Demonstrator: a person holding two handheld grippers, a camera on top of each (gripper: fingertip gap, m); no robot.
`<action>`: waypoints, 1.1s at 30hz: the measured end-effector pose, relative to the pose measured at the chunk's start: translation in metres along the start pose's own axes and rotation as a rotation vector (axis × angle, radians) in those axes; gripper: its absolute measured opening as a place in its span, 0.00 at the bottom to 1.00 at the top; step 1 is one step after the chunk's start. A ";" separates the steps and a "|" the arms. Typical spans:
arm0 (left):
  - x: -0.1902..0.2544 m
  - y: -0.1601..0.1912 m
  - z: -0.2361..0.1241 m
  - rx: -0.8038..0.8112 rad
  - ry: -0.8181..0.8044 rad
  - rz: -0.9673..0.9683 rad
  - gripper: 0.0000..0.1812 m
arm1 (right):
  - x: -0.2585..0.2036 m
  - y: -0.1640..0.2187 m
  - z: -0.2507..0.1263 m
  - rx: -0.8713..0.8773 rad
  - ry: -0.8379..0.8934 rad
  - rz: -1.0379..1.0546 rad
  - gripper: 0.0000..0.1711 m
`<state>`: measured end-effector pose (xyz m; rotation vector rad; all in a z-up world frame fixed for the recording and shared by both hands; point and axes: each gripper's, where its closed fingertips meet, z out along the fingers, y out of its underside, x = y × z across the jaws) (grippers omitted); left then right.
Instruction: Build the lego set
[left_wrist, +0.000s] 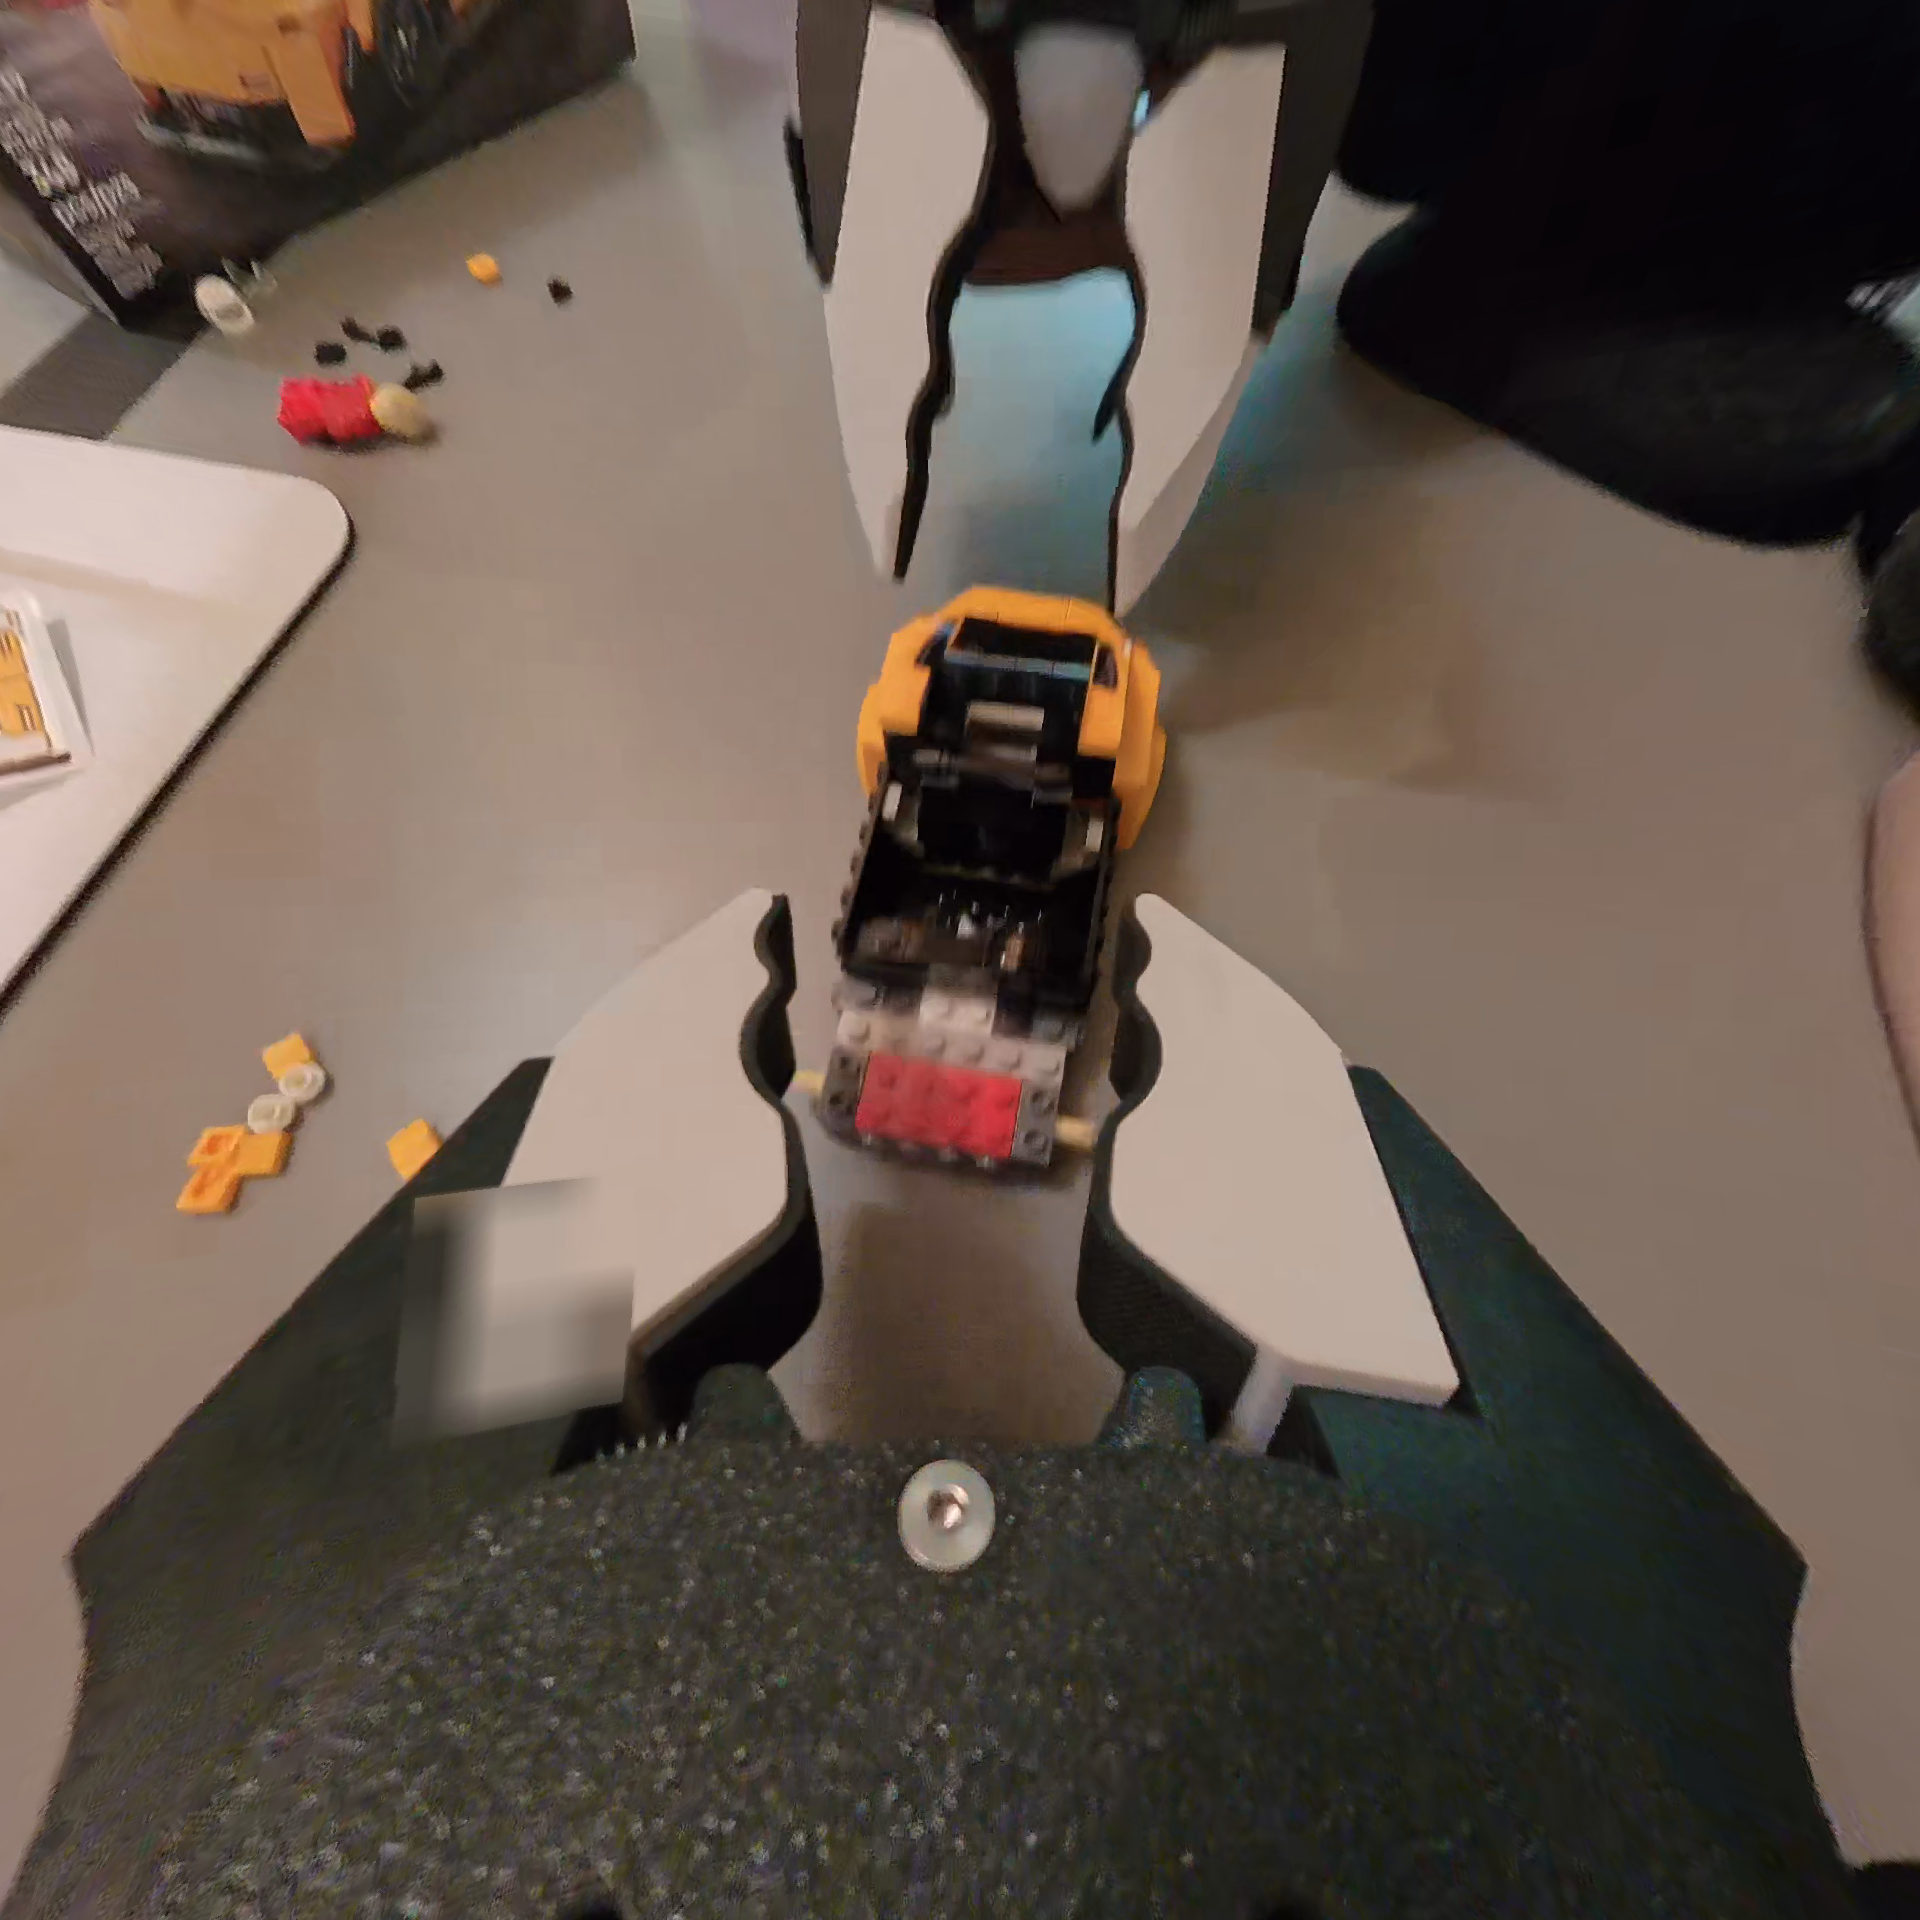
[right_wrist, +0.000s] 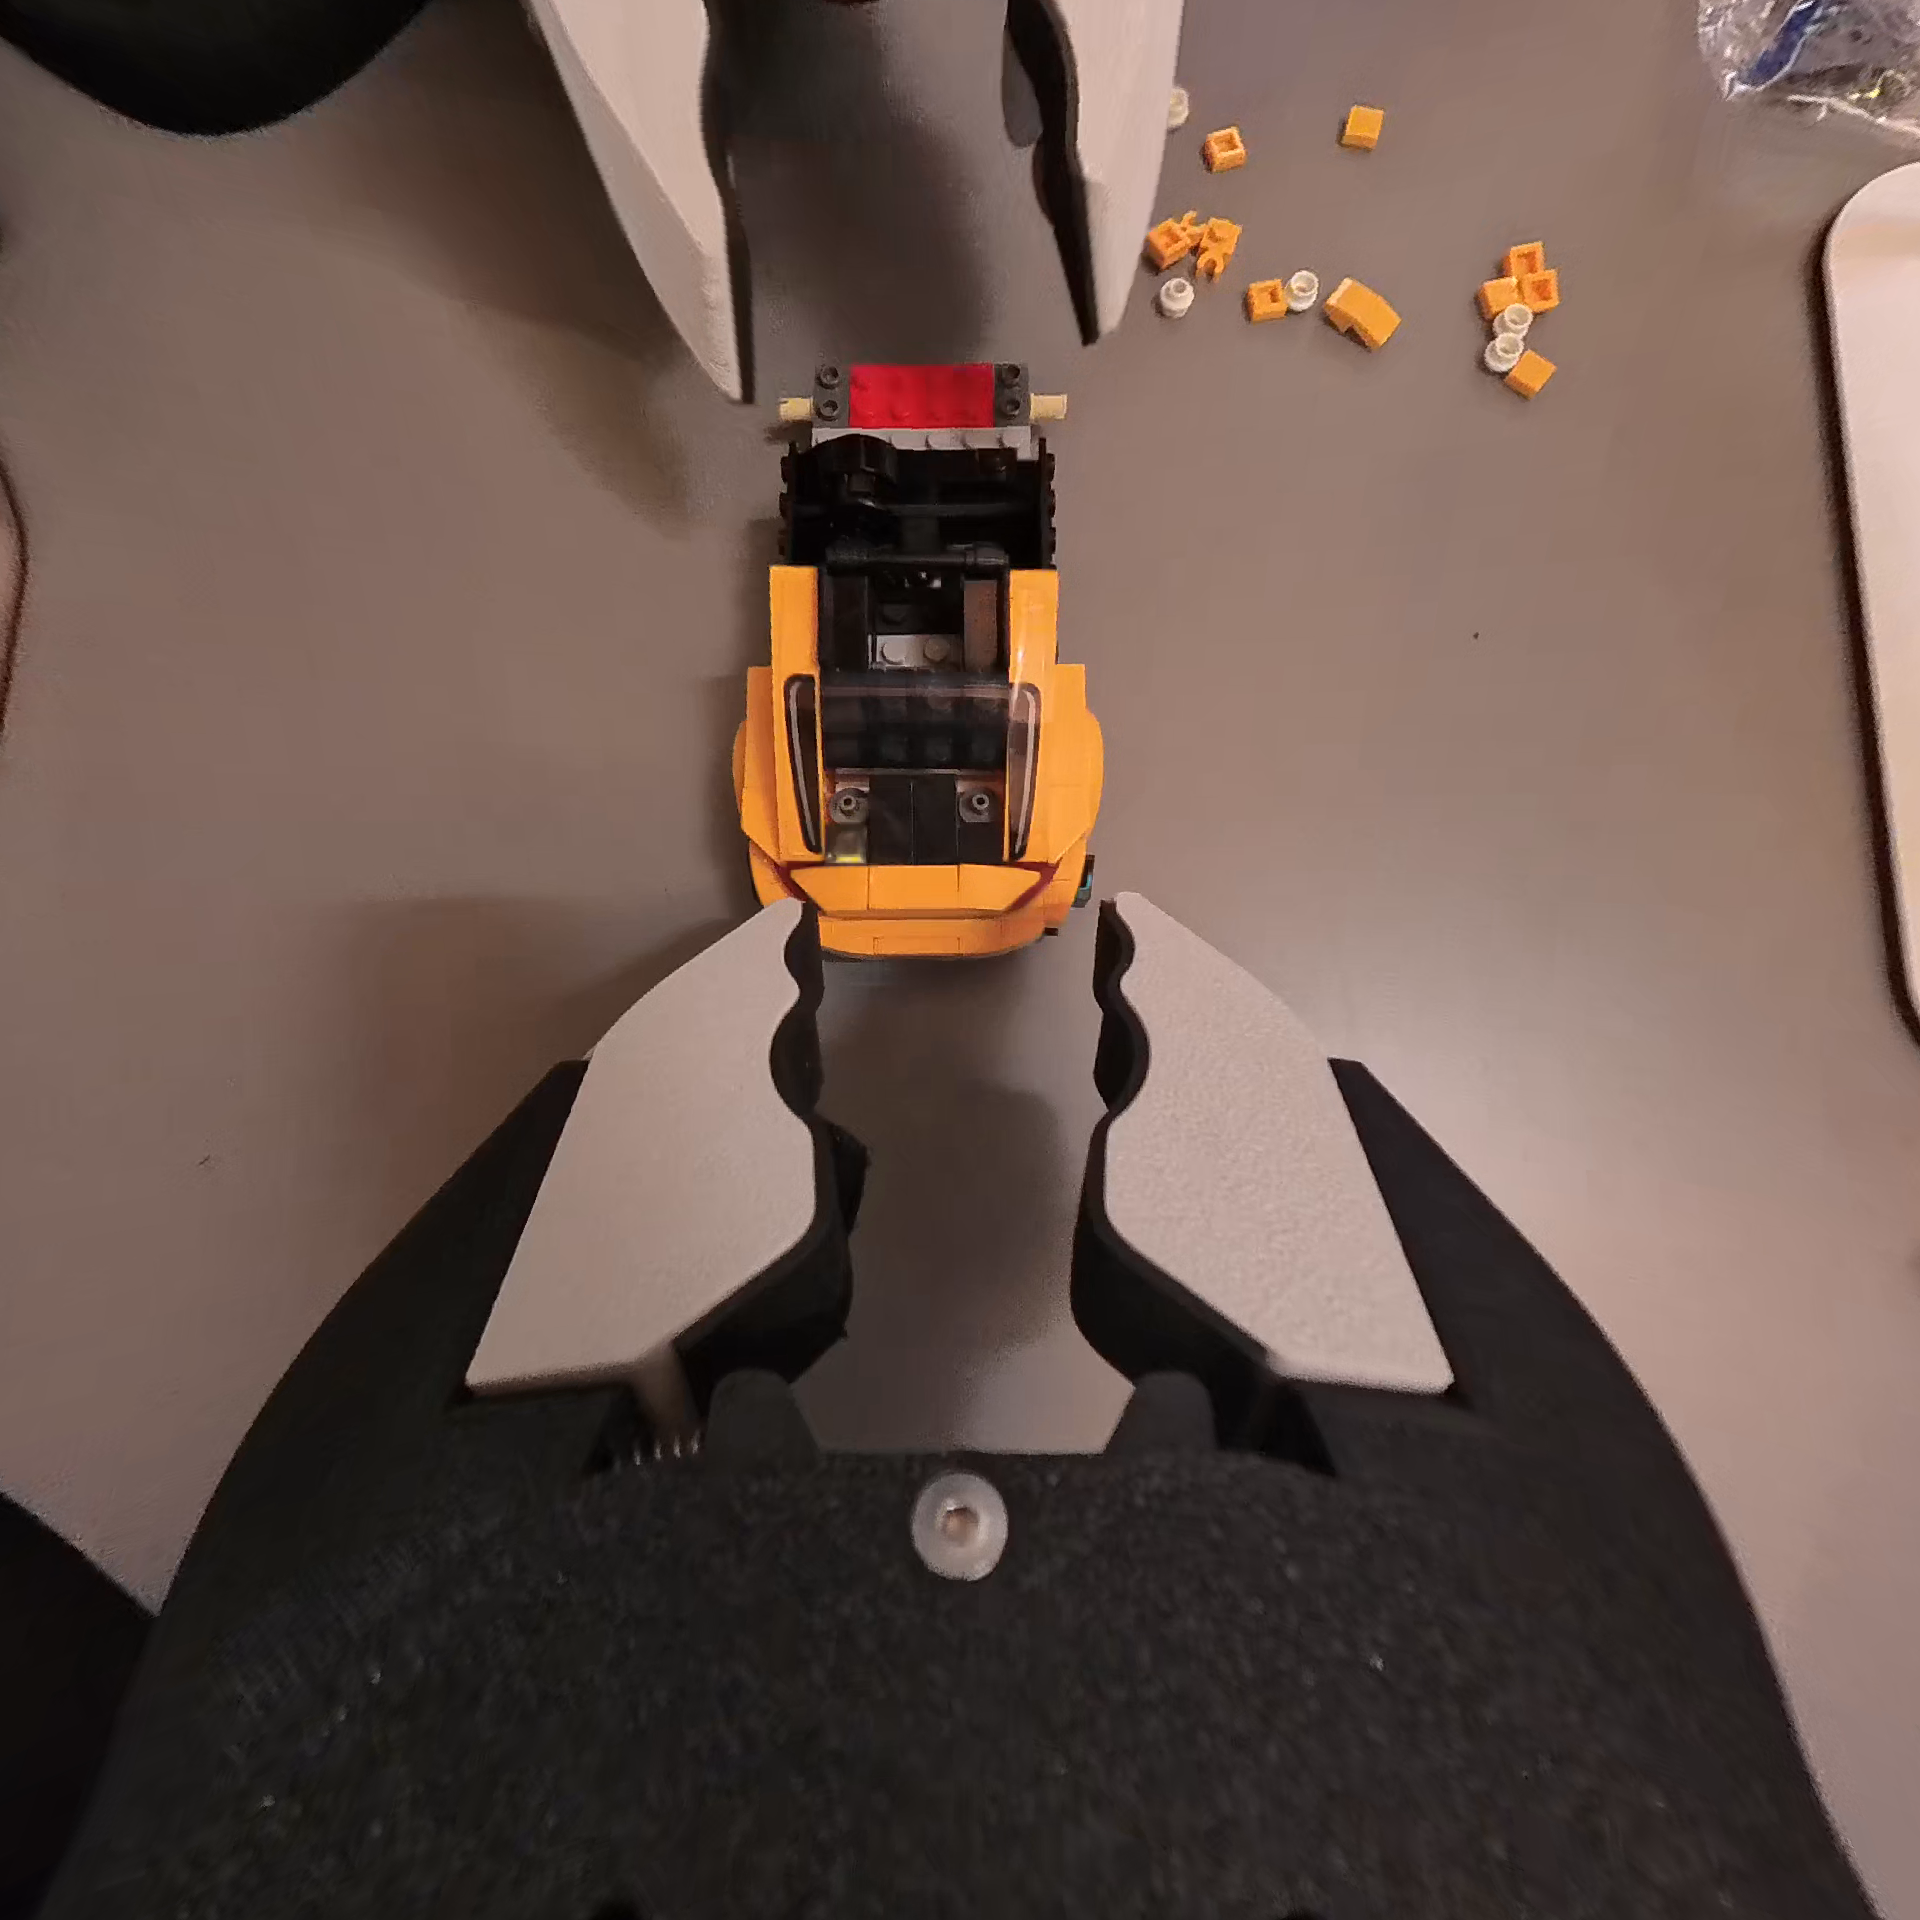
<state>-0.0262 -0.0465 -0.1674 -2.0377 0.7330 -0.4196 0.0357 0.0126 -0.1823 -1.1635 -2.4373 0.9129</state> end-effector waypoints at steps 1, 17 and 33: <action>0.001 -0.007 0.002 0.012 0.009 -0.006 0.33 | 0.000 0.002 0.001 0.004 -0.006 0.000 0.30; 0.013 -0.017 0.042 -0.176 0.171 0.113 0.28 | -0.011 0.001 0.007 0.105 -0.071 0.020 0.30; 0.020 -0.014 0.038 -0.243 0.236 0.149 0.30 | -0.016 -0.006 0.002 0.165 -0.099 0.048 0.27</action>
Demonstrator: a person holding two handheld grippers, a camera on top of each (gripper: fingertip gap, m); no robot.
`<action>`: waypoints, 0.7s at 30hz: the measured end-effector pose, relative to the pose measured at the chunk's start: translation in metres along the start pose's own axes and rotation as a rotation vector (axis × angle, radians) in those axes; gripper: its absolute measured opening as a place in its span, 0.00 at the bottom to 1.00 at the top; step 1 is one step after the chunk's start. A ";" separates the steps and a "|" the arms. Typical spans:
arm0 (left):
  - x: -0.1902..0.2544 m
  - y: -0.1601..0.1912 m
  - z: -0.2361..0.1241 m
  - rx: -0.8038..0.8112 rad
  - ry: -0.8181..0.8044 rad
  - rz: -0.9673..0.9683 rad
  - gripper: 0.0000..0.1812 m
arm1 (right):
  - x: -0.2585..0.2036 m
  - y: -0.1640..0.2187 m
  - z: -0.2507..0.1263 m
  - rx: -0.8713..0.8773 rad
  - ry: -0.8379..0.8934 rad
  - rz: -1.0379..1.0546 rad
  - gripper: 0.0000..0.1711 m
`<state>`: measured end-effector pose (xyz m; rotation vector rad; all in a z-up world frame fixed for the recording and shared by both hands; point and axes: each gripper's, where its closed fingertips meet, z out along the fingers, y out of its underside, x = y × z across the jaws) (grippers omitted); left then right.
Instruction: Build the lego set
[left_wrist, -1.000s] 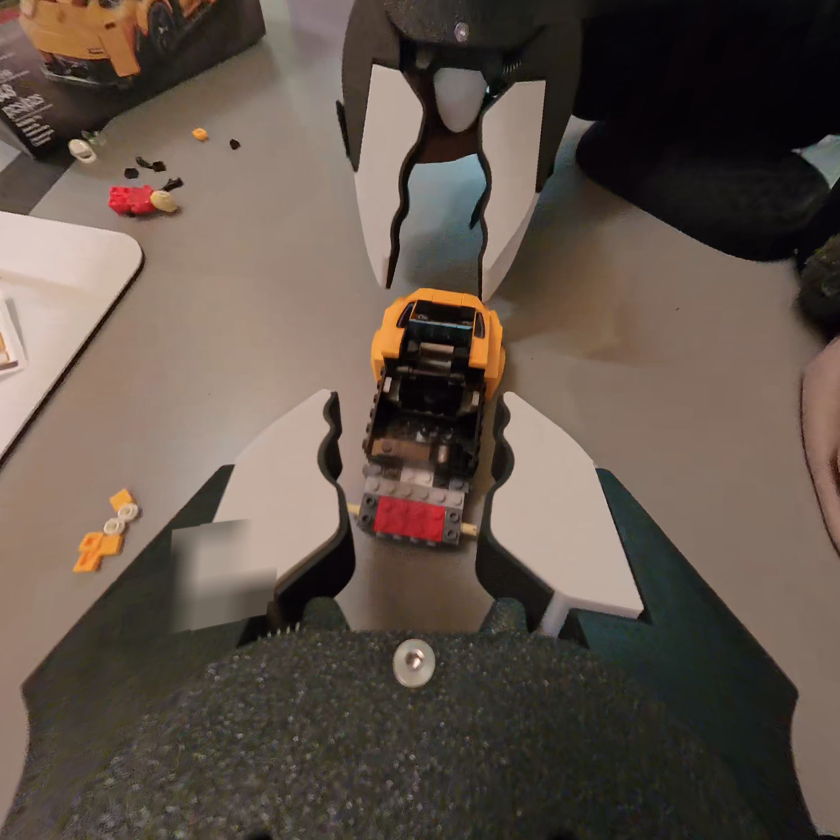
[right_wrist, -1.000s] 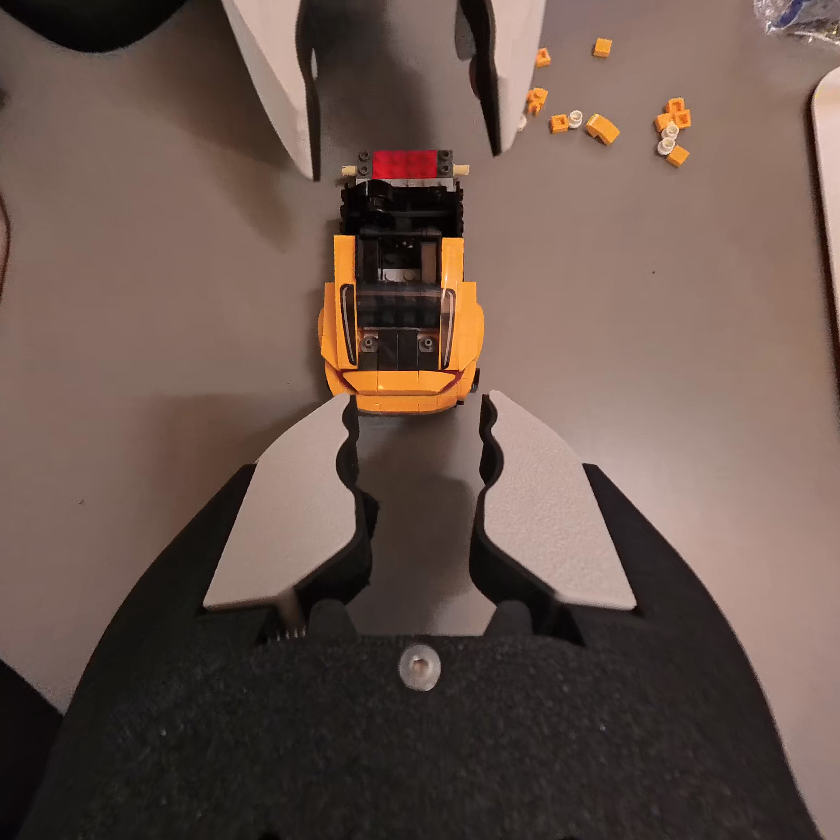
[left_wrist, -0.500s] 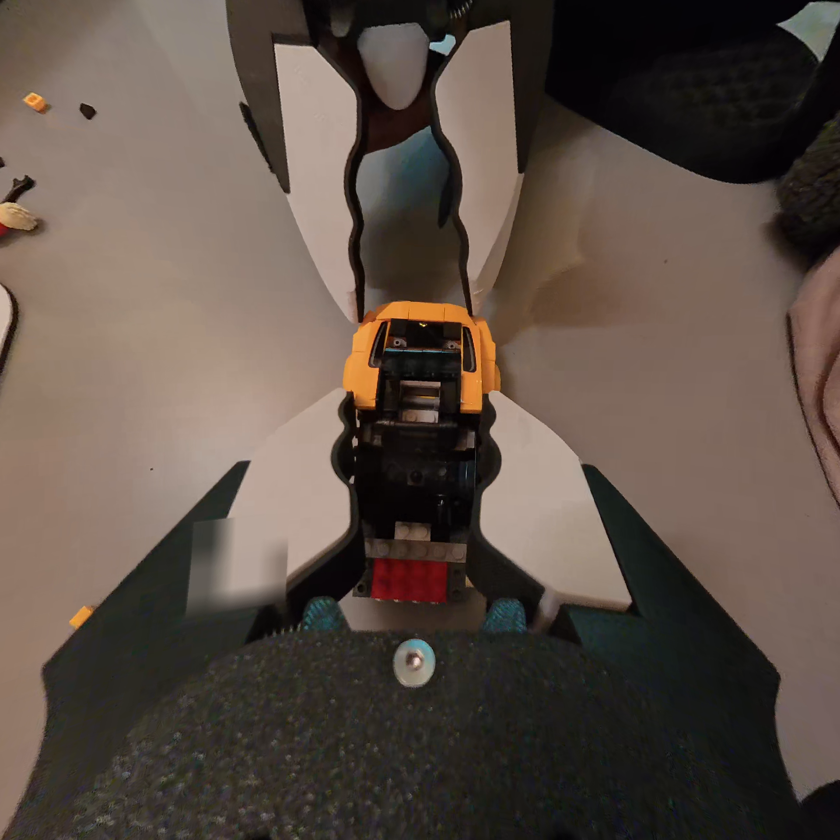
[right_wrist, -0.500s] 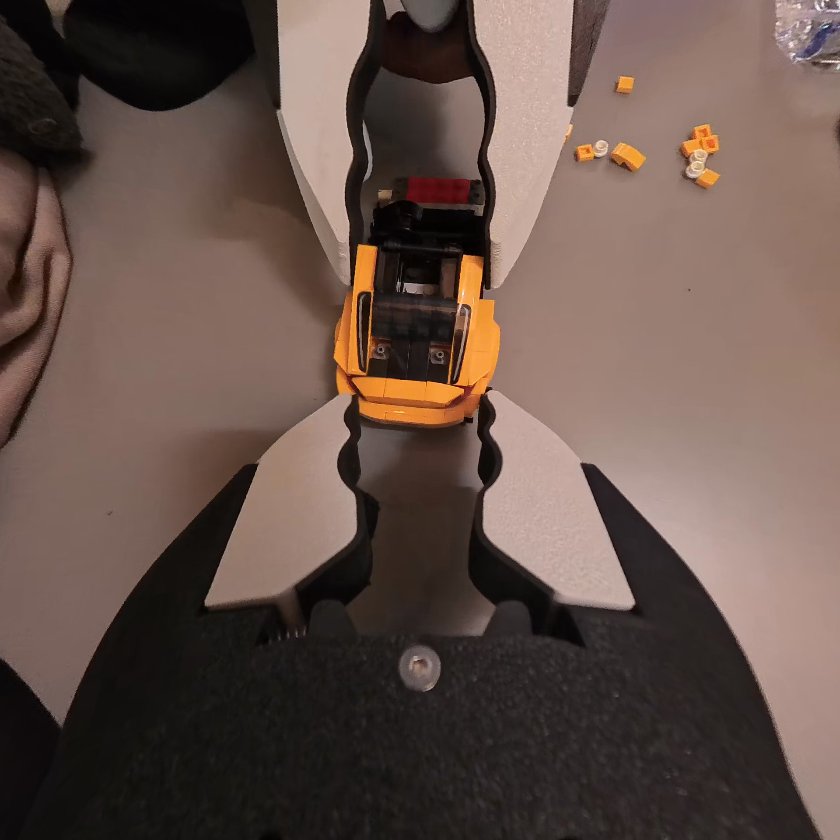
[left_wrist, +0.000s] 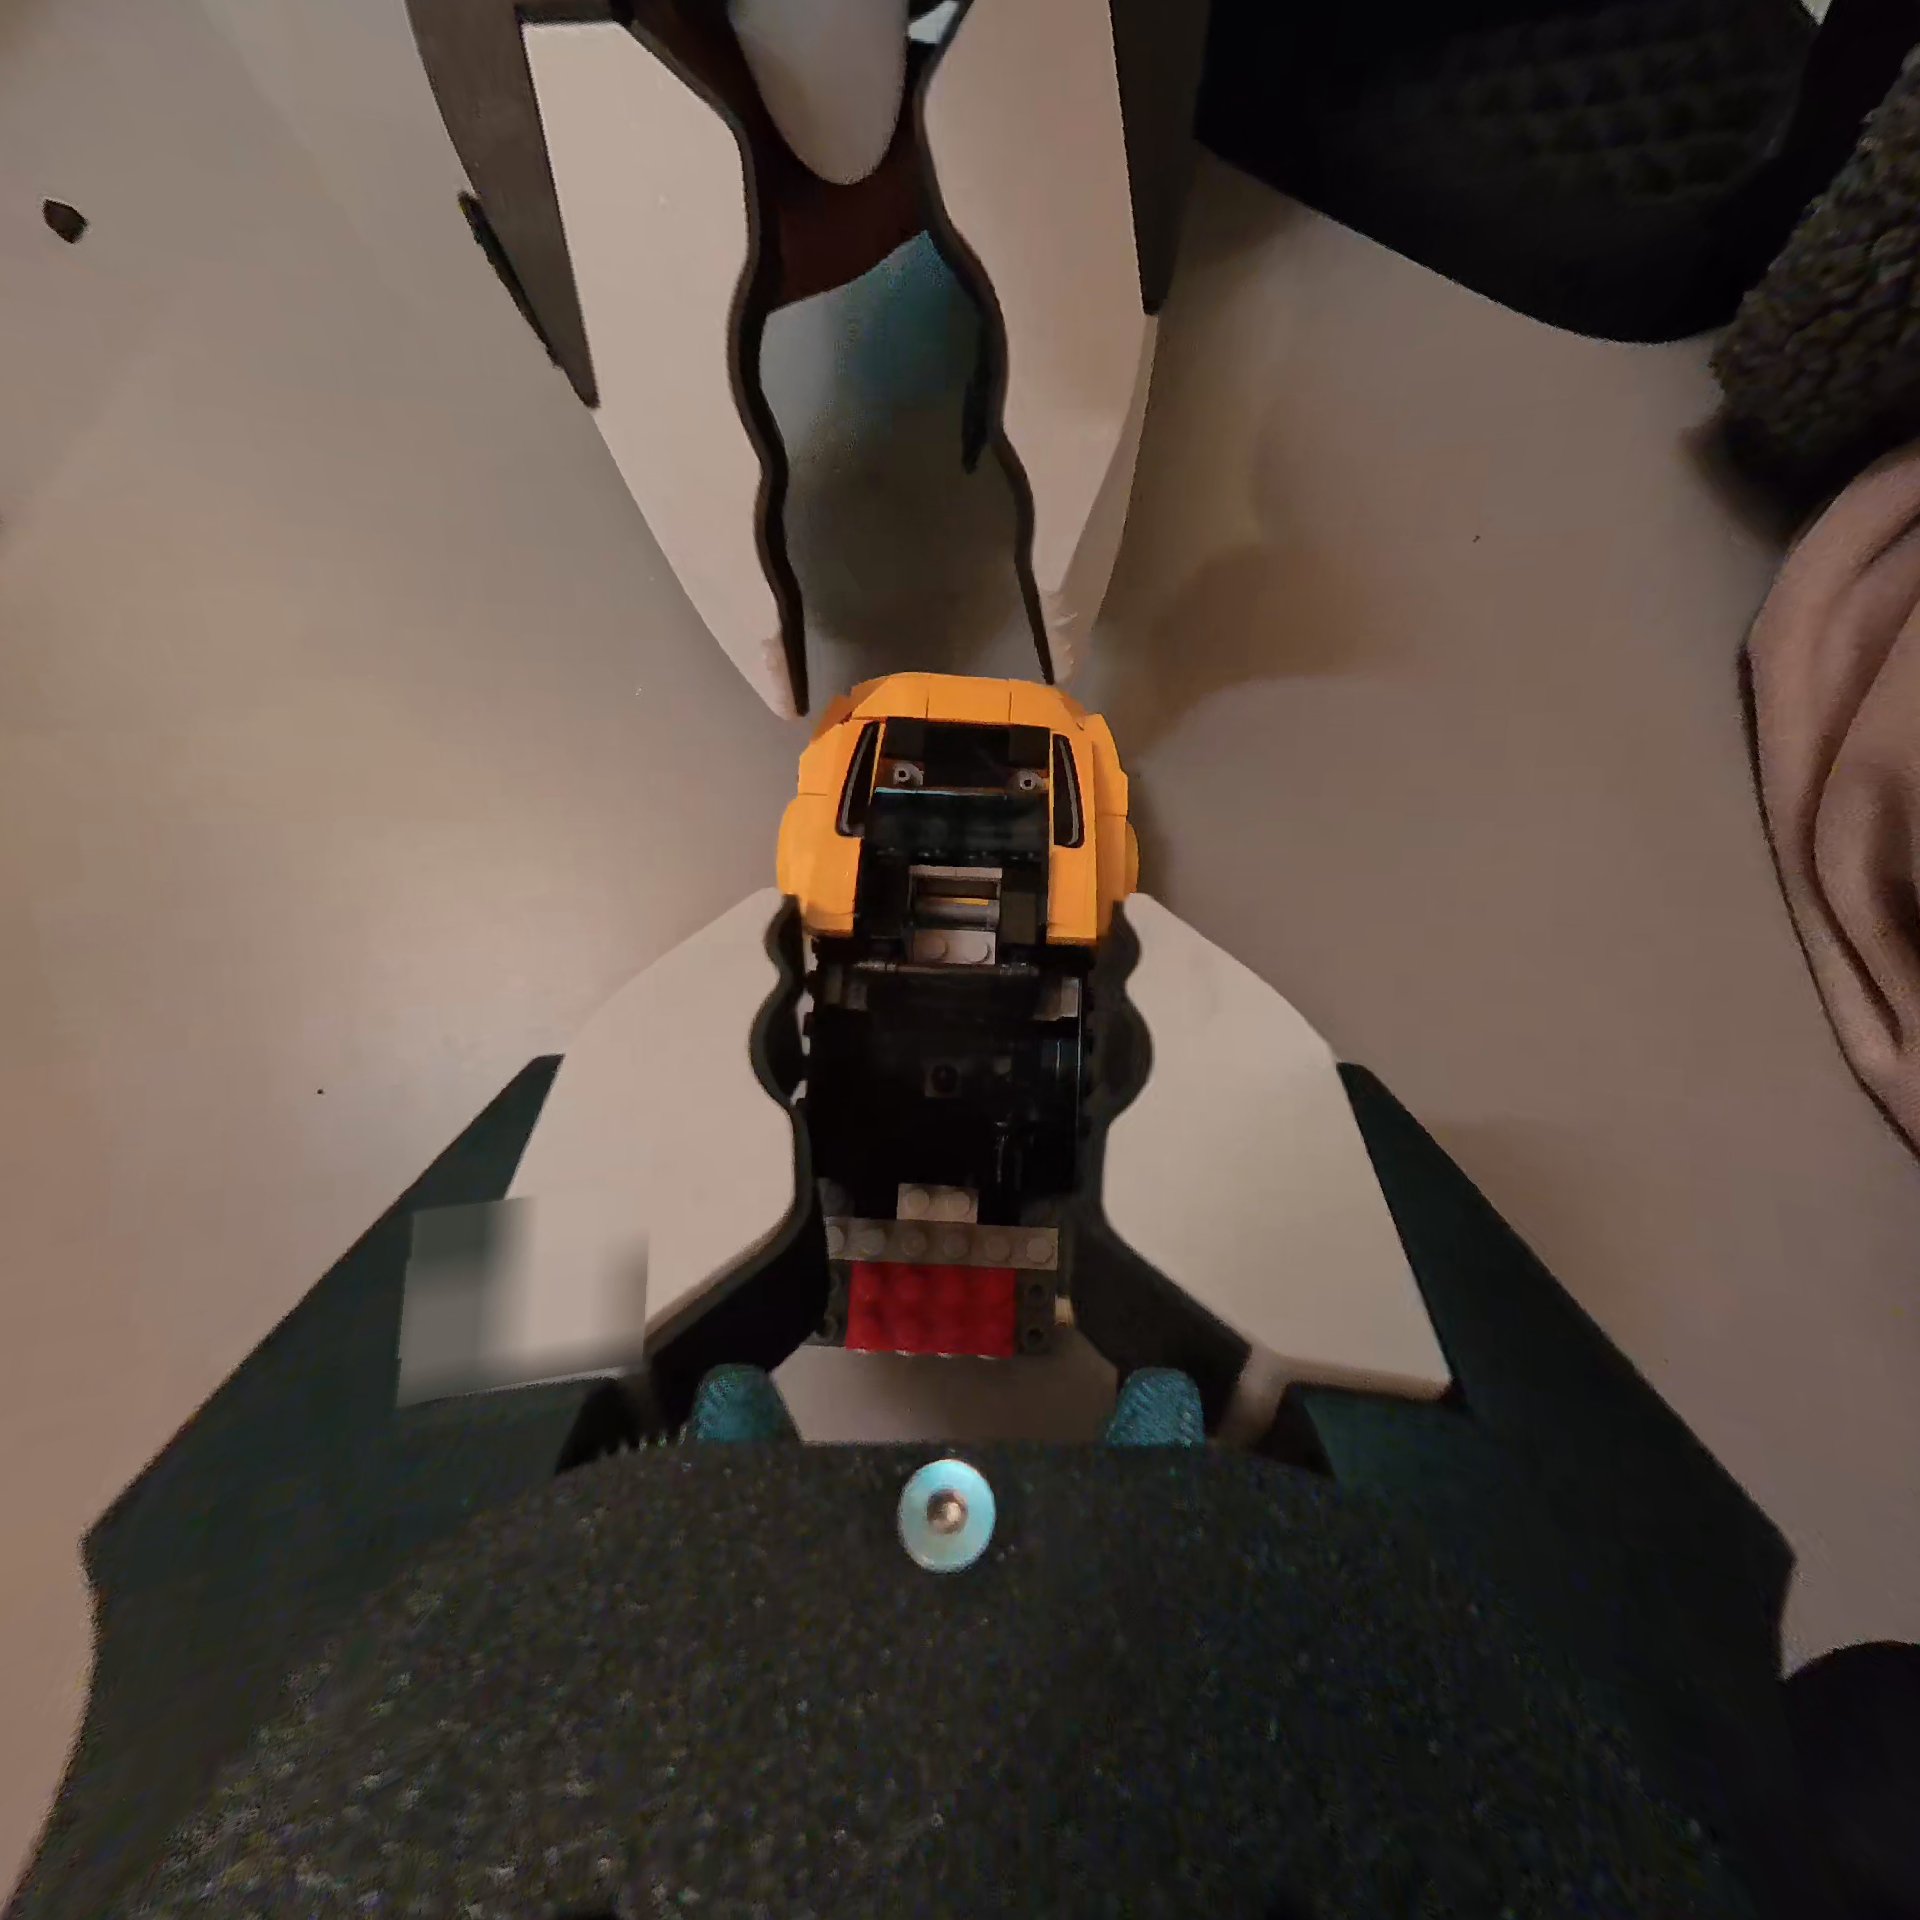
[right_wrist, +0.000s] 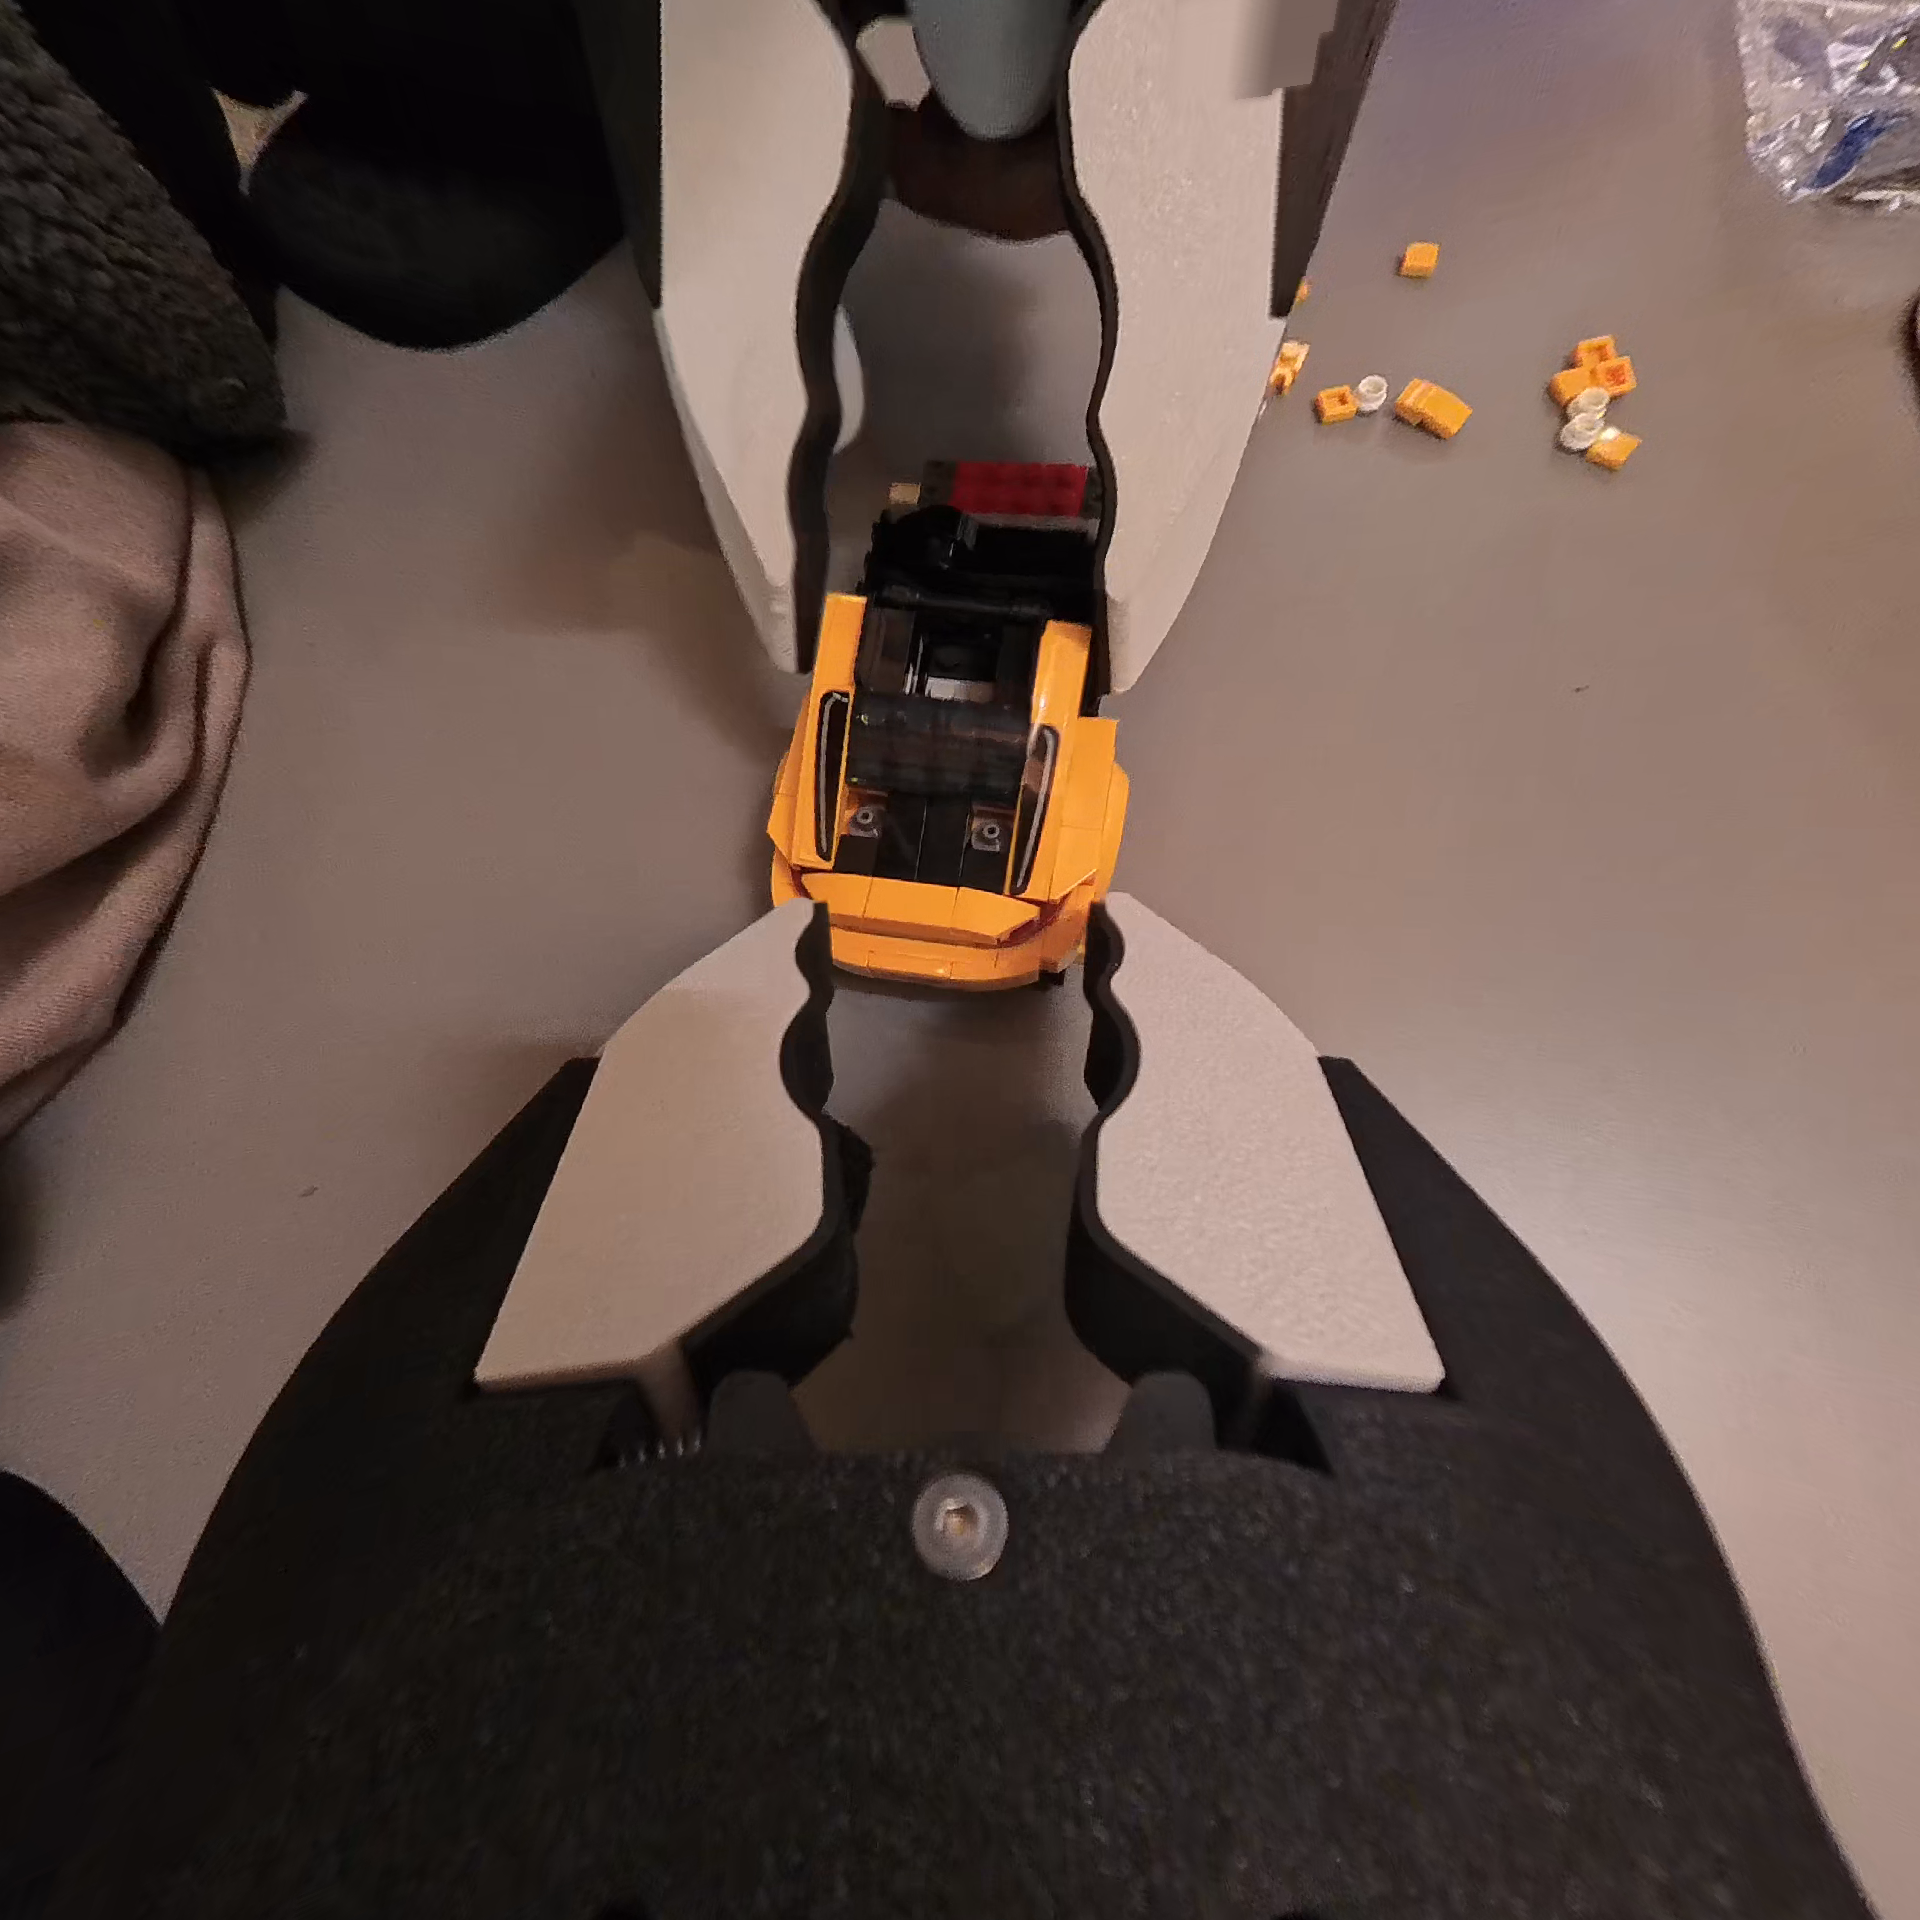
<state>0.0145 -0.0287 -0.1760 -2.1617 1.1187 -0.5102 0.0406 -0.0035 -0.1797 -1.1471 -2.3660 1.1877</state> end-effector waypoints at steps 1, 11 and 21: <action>0.000 -0.001 -0.001 0.009 0.003 -0.006 0.33 | 0.001 -0.003 -0.002 0.014 0.006 0.003 0.26; -0.003 0.031 -0.007 -0.075 -0.041 -0.041 0.41 | 0.024 -0.016 -0.005 -0.078 0.063 -0.014 0.10; -0.001 0.036 0.000 -0.063 -0.032 -0.031 0.34 | 0.014 -0.010 0.009 -0.302 -0.022 -0.074 0.02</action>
